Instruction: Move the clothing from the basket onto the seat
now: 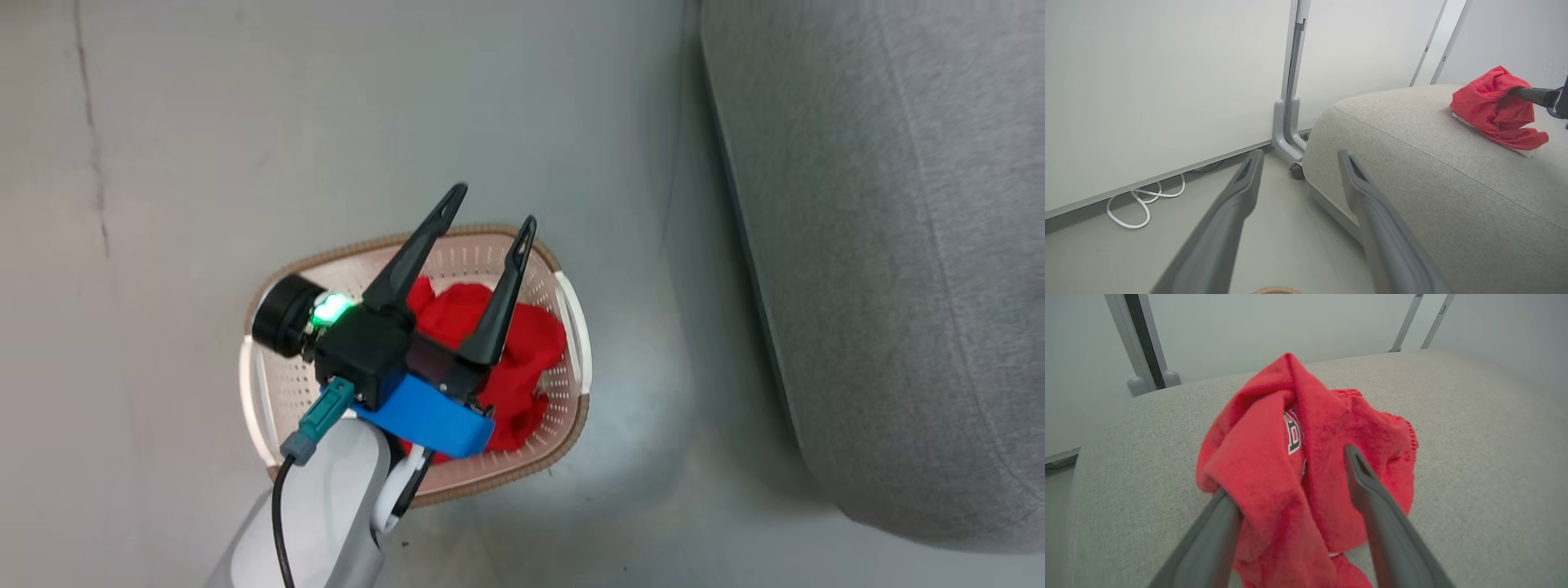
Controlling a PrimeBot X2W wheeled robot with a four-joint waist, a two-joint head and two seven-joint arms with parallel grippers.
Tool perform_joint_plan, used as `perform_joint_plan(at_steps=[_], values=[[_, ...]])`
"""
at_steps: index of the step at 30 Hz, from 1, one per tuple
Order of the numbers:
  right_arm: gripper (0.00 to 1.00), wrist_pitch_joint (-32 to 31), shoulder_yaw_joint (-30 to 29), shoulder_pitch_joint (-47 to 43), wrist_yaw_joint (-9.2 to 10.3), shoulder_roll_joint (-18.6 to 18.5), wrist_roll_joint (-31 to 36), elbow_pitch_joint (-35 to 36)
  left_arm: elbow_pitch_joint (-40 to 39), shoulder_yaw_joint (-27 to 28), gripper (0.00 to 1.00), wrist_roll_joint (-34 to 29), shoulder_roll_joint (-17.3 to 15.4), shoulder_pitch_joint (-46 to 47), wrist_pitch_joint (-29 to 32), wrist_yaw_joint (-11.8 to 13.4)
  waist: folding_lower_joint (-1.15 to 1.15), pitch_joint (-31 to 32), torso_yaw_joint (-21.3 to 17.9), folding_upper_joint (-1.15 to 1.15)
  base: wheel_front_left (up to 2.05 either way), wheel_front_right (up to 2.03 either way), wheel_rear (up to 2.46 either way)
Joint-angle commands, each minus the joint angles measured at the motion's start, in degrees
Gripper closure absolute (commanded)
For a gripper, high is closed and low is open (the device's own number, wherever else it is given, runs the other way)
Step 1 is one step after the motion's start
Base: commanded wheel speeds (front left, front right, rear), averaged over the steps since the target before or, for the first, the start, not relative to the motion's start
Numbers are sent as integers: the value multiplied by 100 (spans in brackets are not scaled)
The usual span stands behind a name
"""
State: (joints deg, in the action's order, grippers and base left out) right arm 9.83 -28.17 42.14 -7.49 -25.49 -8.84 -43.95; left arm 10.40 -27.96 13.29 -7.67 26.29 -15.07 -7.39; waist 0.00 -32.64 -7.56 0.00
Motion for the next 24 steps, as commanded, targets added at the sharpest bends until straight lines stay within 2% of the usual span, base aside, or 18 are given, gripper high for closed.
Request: perform_joint_plan(at_steps=[1, 10, 16, 24], values=[[0, -53, 54, -188, -1, 60, 9, 73, 76, 75, 0, 54, 9, -121, -15, -12, 0, 444, 17, 0, 0, 0, 0], [0, -313, 550, -1218, -1, 652, 69, 896, 435, 540, 0, 240, 193, -844, -15, -12, 0, 1554, 2, 0, 0, 0, 0], [0, -429, 908, -2136, -1, 950, 19, 1862, 606, 825, 0, 326, 298, -1280, -15, -12, 0, 2187, 137, 0, 0, 0, 0], [0, -652, 1311, -3178, -1, 1524, 233, 3290, 854, 1149, 0, 281, 343, -1669, -15, -12, 0, 2768, 417, 0, 0, 0, 0]])
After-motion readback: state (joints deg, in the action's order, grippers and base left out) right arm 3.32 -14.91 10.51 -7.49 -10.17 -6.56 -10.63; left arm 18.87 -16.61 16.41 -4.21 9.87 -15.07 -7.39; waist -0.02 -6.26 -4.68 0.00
